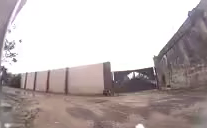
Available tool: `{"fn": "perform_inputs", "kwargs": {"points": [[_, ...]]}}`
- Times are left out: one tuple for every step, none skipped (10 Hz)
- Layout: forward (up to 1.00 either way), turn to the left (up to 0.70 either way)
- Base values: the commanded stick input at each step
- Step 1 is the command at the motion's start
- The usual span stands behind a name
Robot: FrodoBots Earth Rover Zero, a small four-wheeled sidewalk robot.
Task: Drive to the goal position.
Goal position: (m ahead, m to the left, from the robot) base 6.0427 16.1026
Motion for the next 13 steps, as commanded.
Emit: {"fn": "perform_inputs", "kwargs": {"points": [[1.0,0.0],[1.0,0.0],[1.0,0.0],[1.0,0.0],[1.0,0.0],[1.0,0.0],[1.0,0.0],[1.0,0.0],[1.0,0.0],[1.0,0.1],[1.0,0.23],[1.0,0.35],[1.0,0.4]]}}
